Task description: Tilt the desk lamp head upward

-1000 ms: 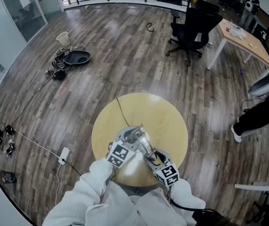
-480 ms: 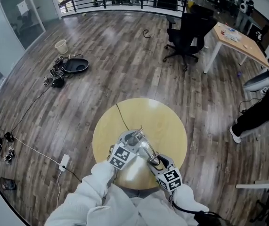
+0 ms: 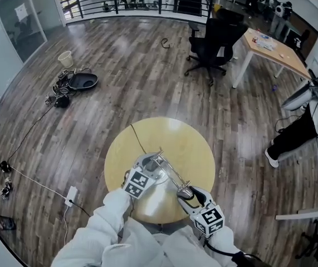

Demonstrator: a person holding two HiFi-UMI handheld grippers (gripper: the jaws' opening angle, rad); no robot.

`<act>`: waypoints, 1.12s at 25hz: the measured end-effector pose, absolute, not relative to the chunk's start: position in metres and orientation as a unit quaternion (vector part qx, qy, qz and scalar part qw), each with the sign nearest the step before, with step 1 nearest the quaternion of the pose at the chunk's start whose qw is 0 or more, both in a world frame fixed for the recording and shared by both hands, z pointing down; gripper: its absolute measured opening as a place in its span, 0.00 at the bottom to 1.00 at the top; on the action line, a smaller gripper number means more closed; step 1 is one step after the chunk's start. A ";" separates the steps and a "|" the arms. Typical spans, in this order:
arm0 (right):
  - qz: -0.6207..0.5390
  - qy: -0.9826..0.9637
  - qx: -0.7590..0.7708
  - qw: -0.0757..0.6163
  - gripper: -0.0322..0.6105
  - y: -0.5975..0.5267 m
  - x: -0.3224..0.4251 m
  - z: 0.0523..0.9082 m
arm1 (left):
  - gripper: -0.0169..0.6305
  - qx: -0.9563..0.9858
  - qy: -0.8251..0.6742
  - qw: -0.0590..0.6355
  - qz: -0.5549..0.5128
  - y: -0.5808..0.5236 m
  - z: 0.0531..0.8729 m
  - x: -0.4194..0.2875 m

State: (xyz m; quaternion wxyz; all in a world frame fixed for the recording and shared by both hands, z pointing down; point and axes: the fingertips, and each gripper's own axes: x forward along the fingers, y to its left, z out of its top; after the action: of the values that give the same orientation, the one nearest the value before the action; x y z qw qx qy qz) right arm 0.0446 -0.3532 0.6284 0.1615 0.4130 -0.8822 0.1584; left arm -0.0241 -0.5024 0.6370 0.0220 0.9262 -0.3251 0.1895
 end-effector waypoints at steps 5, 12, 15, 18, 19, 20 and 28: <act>0.135 -0.887 0.422 0.130 0.43 -0.345 0.055 0.574 | 0.23 0.925 -0.331 0.020 0.188 -0.503 0.638 -0.024; 0.109 -0.894 0.420 0.110 0.43 -0.345 0.052 0.507 | 0.23 0.925 -0.333 0.020 0.185 -0.498 0.637 -0.026; 0.103 -0.898 0.414 0.108 0.43 -0.353 0.049 0.480 | 0.23 0.925 -0.331 0.020 0.184 -0.498 0.635 -0.025; 0.099 -0.903 0.404 0.105 0.43 -0.363 0.043 0.453 | 0.23 0.925 -0.332 0.021 0.182 -0.498 0.633 -0.024; 0.097 -0.905 0.401 0.105 0.43 -0.367 0.040 0.444 | 0.23 0.925 -0.332 0.022 0.181 -0.498 0.632 -0.024; 0.096 -0.906 0.399 0.106 0.43 -0.372 0.036 0.437 | 0.23 0.926 -0.332 0.022 0.180 -0.498 0.632 -0.025; 0.104 -0.910 0.377 0.136 0.43 -0.410 0.001 0.396 | 0.23 0.929 -0.326 0.024 0.176 -0.497 0.633 -0.030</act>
State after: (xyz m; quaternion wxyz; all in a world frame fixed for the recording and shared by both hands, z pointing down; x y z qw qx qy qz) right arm 0.0012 -0.4101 0.3956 0.1361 0.3773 -0.9101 0.1037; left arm -0.0299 -0.4966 0.6332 0.0237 0.9285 -0.3262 0.1758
